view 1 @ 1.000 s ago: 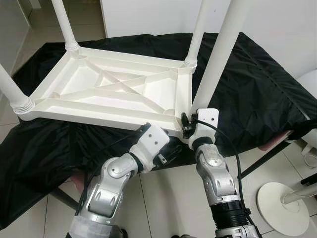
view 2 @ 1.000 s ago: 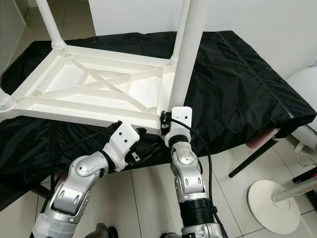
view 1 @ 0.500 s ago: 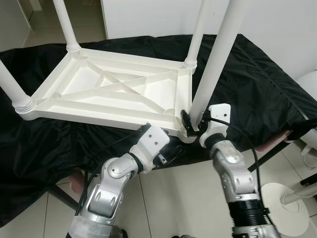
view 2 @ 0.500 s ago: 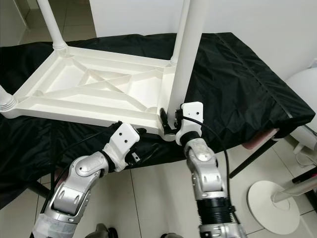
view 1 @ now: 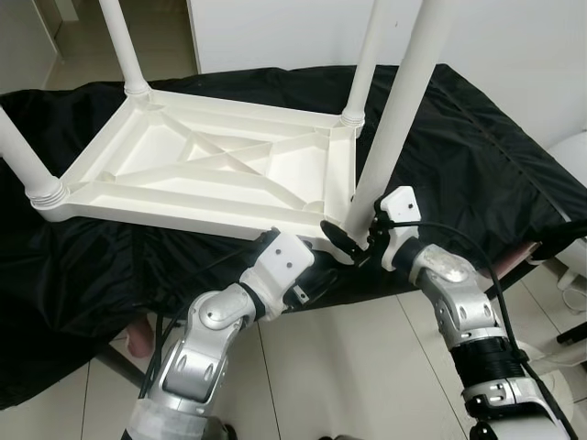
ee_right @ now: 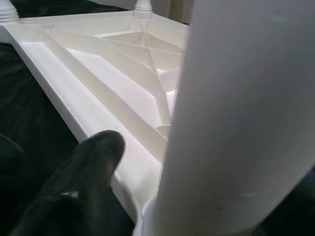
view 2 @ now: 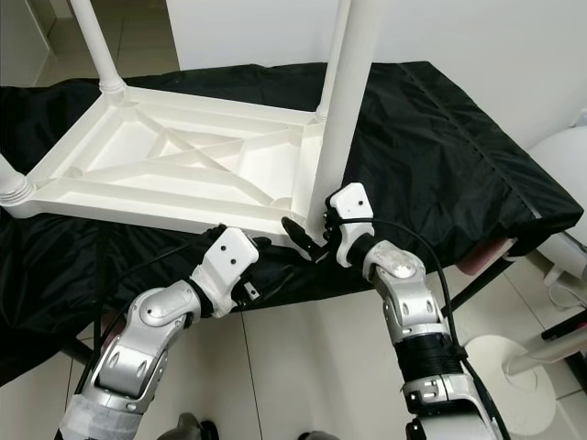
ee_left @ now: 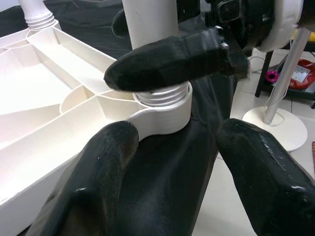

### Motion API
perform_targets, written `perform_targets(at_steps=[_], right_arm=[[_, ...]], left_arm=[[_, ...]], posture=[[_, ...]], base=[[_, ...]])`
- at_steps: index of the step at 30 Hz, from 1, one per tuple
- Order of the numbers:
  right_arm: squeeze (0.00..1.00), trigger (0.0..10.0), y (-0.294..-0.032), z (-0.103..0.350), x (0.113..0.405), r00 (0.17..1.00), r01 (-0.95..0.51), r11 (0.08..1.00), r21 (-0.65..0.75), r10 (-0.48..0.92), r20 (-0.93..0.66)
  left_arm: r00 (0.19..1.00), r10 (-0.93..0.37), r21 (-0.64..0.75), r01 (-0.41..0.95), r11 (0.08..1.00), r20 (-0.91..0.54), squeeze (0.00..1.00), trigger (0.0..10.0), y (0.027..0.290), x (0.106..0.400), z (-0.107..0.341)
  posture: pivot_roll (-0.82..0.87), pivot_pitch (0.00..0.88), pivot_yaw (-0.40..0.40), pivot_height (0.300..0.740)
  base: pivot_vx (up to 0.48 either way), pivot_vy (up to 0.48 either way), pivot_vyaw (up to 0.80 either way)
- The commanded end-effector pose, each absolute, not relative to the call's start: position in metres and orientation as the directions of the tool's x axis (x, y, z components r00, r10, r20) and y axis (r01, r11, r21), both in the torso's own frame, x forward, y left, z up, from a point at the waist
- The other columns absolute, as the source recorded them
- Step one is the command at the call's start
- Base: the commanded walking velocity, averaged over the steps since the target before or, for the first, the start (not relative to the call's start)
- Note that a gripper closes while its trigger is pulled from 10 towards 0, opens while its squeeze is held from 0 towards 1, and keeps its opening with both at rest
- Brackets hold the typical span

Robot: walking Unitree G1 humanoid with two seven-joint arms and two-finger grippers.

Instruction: Building children table

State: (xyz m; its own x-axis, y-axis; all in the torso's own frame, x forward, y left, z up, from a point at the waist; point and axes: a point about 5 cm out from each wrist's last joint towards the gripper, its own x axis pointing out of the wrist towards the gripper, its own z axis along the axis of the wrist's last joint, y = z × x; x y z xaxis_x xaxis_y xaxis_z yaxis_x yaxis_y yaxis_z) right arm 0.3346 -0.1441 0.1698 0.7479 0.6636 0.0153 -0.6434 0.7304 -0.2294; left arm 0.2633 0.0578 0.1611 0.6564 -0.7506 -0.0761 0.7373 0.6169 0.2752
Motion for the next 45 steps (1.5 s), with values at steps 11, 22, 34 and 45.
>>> perform_targets(at_steps=[11,22,34,45], right_arm=[[0.0,0.0,-0.155,0.155,0.334,0.727,-0.676,0.702,-0.223,0.685,-0.051],[0.0,10.0,-0.148,0.157,0.332,0.871,-0.474,0.861,-0.185,0.489,0.039],[0.0,10.0,-0.124,0.144,0.315,0.996,-0.071,0.99,-0.126,0.076,0.04],[0.0,10.0,-0.099,0.153,0.304,0.995,-0.045,0.994,-0.1,0.054,0.089]], left_arm=[[0.717,-0.695,0.284,0.679,0.677,-0.059,0.0,10.0,0.062,0.265,0.161],[0.709,-0.703,0.279,0.687,0.67,-0.057,0.0,10.0,0.06,0.266,0.162],[0.695,-0.717,0.282,0.701,0.654,-0.064,0.0,10.0,0.058,0.264,0.161],[0.691,-0.719,0.293,0.704,0.647,-0.07,0.0,10.0,0.056,0.261,0.159]], posture=[[-0.07,0.099,-0.015,0.74],[-0.08,0.108,-0.006,0.74],[-0.08,0.113,-0.002,0.74],[-0.07,0.099,-0.01,0.74]], base=[[0.0,0.0,0.0],[0.0,0.0,0.0],[0.0,0.0,0.0],[0.0,0.0,0.0]])
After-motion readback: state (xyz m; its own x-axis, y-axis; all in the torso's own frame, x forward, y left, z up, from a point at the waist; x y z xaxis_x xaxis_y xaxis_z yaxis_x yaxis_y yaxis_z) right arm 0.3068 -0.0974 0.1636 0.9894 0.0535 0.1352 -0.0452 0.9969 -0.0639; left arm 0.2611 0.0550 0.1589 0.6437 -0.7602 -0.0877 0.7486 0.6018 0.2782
